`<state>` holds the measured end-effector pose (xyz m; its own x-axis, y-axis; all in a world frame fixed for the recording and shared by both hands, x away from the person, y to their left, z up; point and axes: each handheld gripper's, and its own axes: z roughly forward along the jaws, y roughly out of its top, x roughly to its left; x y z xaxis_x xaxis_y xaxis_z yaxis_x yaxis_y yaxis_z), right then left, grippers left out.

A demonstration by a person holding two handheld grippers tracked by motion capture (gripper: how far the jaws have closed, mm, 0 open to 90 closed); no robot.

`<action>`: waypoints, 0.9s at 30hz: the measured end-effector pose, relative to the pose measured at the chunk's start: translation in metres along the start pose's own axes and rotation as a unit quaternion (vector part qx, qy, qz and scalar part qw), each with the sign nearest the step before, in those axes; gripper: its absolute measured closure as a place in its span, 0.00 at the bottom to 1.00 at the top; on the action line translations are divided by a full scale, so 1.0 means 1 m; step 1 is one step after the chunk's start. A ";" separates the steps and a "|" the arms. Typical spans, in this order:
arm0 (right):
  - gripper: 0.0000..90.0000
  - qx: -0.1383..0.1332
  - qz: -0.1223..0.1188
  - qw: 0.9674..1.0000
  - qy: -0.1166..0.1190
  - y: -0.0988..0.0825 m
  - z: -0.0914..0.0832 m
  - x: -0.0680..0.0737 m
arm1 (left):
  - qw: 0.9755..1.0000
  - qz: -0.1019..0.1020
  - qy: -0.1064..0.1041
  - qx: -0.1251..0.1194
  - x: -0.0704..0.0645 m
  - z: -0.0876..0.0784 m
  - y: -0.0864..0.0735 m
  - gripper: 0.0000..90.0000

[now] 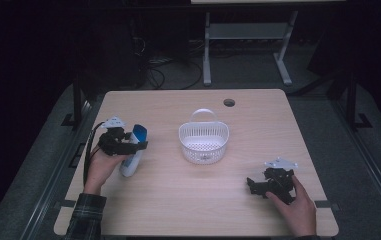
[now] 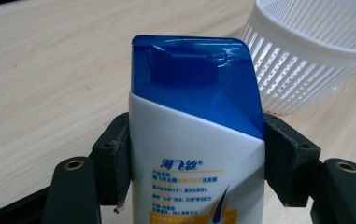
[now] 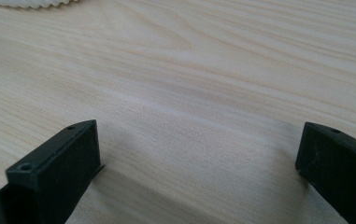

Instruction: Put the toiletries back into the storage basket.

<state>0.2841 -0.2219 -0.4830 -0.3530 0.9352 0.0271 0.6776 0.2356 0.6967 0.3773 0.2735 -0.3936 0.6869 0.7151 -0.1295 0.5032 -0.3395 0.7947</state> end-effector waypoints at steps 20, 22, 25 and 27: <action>0.00 0.000 0.000 1.000 0.000 0.000 0.000 0.000 | 0.993 0.015 -0.038 -0.108 -0.002 -0.039 0.003 0.38; 0.00 0.000 0.000 1.000 0.000 0.000 0.000 0.000 | 0.992 0.017 -0.043 -0.114 -0.005 -0.041 0.006 0.38; 0.00 0.000 0.000 1.000 0.001 0.000 0.000 0.000 | 0.991 0.018 -0.050 -0.122 -0.009 -0.043 0.010 0.38; 0.00 0.000 0.000 1.000 0.001 0.000 0.000 0.000 | 0.990 0.019 -0.055 -0.127 -0.011 -0.044 0.013 0.38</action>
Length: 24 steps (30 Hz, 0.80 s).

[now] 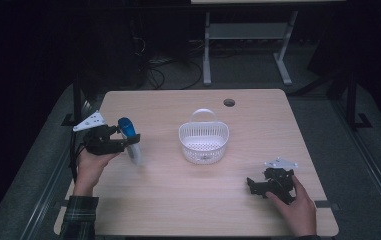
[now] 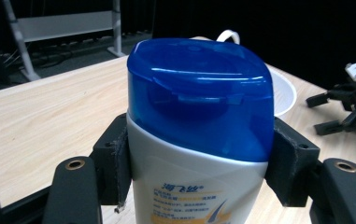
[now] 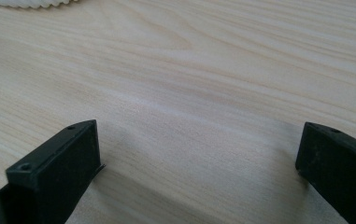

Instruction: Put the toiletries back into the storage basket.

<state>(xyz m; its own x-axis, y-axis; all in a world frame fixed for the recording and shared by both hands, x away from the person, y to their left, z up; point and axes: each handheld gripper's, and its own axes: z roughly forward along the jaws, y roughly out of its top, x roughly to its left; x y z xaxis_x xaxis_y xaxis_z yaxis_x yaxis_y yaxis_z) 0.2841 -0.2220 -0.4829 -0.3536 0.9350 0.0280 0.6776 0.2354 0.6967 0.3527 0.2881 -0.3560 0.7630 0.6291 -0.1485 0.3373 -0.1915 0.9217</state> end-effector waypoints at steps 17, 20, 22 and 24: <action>0.00 0.000 0.000 1.000 0.000 0.000 0.000 0.000 | 0.999 0.014 -0.025 -0.021 -0.017 0.007 0.025 0.38; 0.00 0.000 0.000 1.000 0.000 0.000 0.000 0.000 | 0.999 0.018 -0.030 -0.022 -0.019 0.010 0.029 0.38; 0.00 0.000 0.000 1.000 -0.001 0.000 0.000 0.000 | 0.999 0.020 -0.032 -0.022 -0.021 0.012 0.033 0.38; 0.00 0.000 0.000 1.000 -0.001 0.000 0.000 0.000 | 0.999 0.022 -0.037 -0.024 -0.023 0.015 0.036 0.38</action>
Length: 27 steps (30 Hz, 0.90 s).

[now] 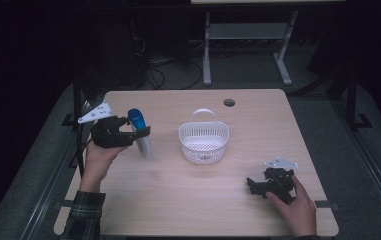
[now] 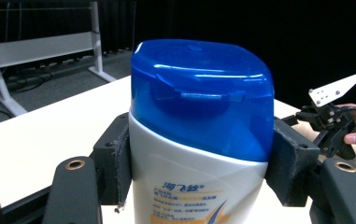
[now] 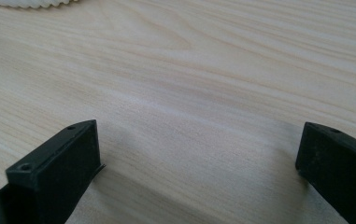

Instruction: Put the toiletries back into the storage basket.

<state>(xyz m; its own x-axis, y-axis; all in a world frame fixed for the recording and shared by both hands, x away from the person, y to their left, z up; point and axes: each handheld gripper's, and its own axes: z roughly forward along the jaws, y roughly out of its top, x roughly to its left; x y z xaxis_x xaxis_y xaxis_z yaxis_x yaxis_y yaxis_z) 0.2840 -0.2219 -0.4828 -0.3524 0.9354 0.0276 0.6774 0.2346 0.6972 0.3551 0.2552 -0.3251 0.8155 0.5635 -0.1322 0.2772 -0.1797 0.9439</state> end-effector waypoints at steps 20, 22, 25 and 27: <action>0.00 0.000 0.000 1.000 0.001 0.000 0.000 0.000 | 0.999 0.018 -0.030 -0.007 -0.014 0.030 0.026 0.38; 0.00 0.000 0.000 1.000 0.001 0.000 0.000 0.000 | 0.999 0.019 -0.033 -0.008 -0.015 0.033 0.028 0.38; 0.00 0.000 0.000 1.000 0.001 0.000 0.000 0.000 | 0.999 0.019 -0.038 -0.011 -0.017 0.037 0.031 0.38; 0.00 0.000 0.000 1.000 0.001 0.000 0.000 0.000 | 0.999 0.020 -0.041 -0.012 -0.019 0.041 0.033 0.38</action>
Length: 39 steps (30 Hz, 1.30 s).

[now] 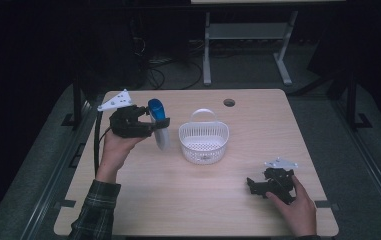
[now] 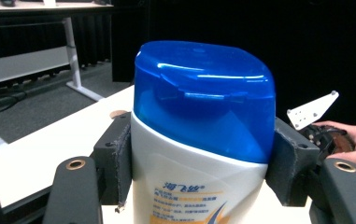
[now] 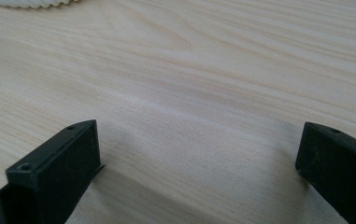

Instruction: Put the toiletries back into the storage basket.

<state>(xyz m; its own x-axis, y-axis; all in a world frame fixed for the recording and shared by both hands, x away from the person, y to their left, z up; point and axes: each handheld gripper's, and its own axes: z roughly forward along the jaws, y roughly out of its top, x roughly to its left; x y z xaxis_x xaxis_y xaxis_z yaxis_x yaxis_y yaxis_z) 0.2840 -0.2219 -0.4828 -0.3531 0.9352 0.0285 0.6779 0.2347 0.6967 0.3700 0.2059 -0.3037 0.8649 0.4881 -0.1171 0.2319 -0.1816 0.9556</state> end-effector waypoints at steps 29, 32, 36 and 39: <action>0.00 0.000 0.000 1.000 0.000 0.000 0.000 0.000 | 0.999 0.003 -0.035 -0.005 -0.012 0.058 0.016 0.38; 0.00 0.000 0.000 1.000 0.000 0.000 0.000 0.000 | 1.000 0.004 -0.030 -0.001 -0.012 0.064 0.014 0.38; 0.00 0.000 0.000 1.000 0.000 0.000 0.000 0.000 | 1.000 0.003 -0.023 0.000 -0.011 0.070 0.011 0.38; 0.00 0.000 -0.001 1.000 0.000 0.000 0.000 0.000 | 1.000 0.002 -0.016 0.000 -0.010 0.073 0.010 0.38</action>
<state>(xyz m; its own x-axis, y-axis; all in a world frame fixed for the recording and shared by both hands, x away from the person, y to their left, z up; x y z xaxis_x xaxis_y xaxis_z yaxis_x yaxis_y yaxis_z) 0.2840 -0.2220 -0.4828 -0.3544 0.9347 0.0272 0.6770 0.2364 0.6970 0.3959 0.1372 -0.3129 0.8800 0.4592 -0.1216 0.2278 -0.1833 0.9563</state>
